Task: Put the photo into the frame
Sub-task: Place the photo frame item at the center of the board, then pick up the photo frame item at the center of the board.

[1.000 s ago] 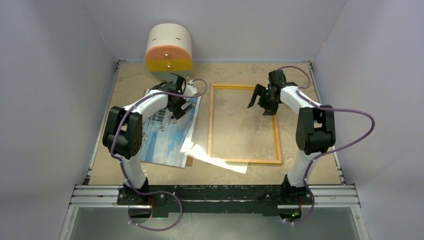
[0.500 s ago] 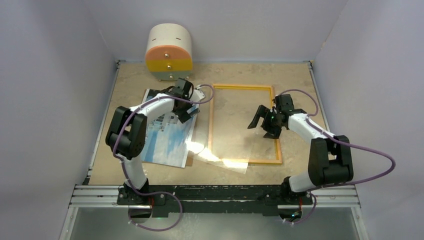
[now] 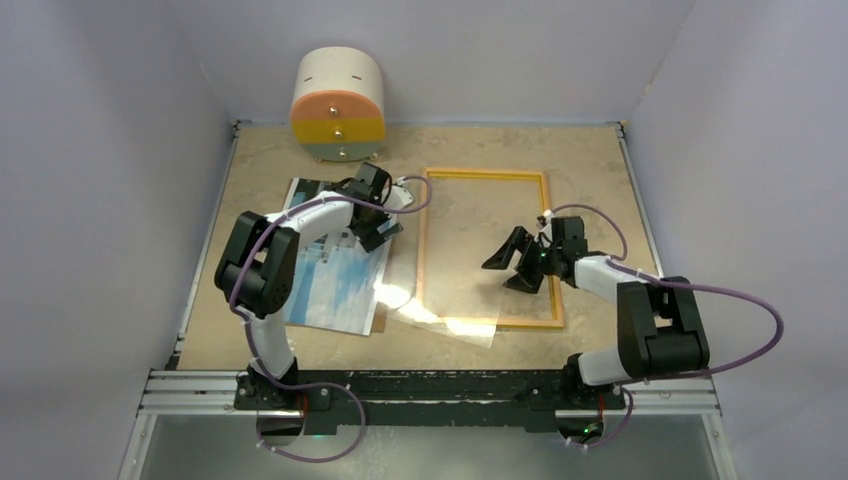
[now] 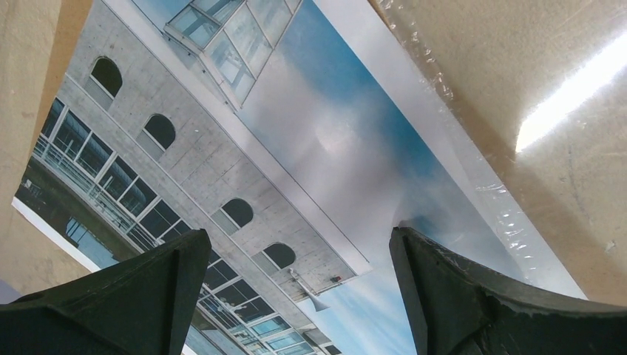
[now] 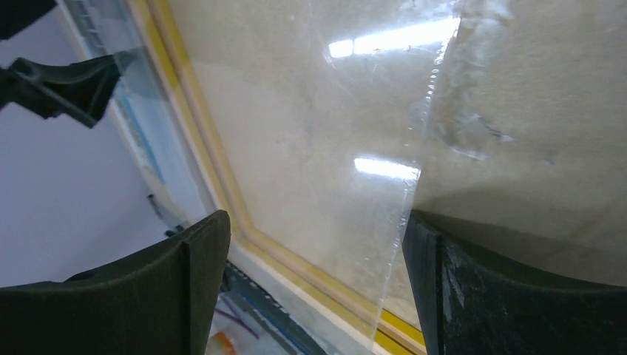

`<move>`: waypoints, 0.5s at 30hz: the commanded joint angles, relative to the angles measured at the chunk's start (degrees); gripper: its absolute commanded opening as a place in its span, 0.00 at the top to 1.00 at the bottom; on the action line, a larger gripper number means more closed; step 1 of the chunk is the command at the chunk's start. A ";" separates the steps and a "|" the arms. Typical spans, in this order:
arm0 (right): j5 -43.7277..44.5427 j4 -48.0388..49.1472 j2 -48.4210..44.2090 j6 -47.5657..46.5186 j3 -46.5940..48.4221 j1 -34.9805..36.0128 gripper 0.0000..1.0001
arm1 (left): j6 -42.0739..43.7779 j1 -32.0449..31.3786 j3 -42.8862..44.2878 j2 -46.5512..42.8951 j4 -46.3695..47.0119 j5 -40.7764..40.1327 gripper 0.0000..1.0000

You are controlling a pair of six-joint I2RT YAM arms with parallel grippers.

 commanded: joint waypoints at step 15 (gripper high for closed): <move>-10.95 47.41 -0.09 23.75 -12.86 0.11 0.42 | -1.18 -0.50 -0.55 2.81 -0.37 2.54 0.00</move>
